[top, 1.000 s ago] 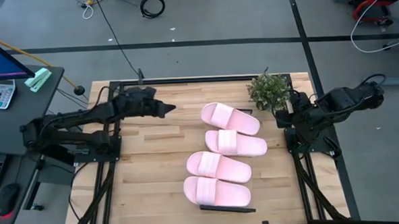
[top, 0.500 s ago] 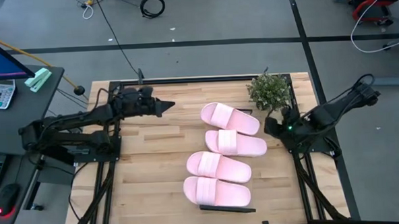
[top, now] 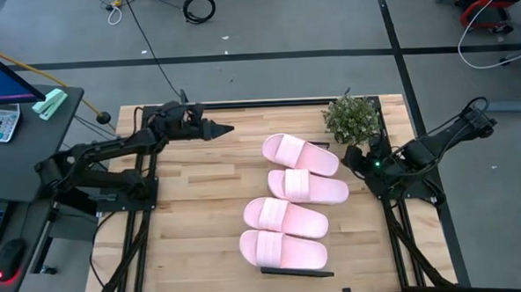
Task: Pick and place slides into the shelf
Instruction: Adjust the pink slippers on the shelf
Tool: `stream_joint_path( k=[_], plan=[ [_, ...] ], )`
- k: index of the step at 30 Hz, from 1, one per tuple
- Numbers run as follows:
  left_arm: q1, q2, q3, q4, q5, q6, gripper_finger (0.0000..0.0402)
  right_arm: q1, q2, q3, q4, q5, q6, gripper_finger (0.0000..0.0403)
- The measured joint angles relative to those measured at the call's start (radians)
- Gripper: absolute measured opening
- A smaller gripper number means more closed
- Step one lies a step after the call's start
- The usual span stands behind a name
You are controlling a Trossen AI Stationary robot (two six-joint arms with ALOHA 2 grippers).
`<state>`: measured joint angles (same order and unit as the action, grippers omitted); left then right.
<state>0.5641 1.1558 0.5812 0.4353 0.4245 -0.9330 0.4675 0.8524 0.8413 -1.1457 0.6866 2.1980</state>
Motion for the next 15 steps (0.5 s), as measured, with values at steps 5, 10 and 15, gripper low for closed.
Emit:
stream_joint_path(
  k=[5, 10, 15],
  plan=[
    [0.011, 0.041, 0.000, 0.073, 0.008, -0.033, 0.0012, 0.000, 0.000, 0.000, 0.017, 0.045, 0.009, 0.0160],
    [0.012, 0.042, 0.000, 0.081, 0.008, -0.047, 0.0015, 0.000, 0.003, 0.000, 0.076, 0.080, 0.003, 0.0161],
    [0.012, 0.042, 0.000, 0.109, 0.012, -0.052, 0.0020, -0.001, 0.020, -0.019, 0.122, 0.059, 0.002, 0.0161]
  ],
)
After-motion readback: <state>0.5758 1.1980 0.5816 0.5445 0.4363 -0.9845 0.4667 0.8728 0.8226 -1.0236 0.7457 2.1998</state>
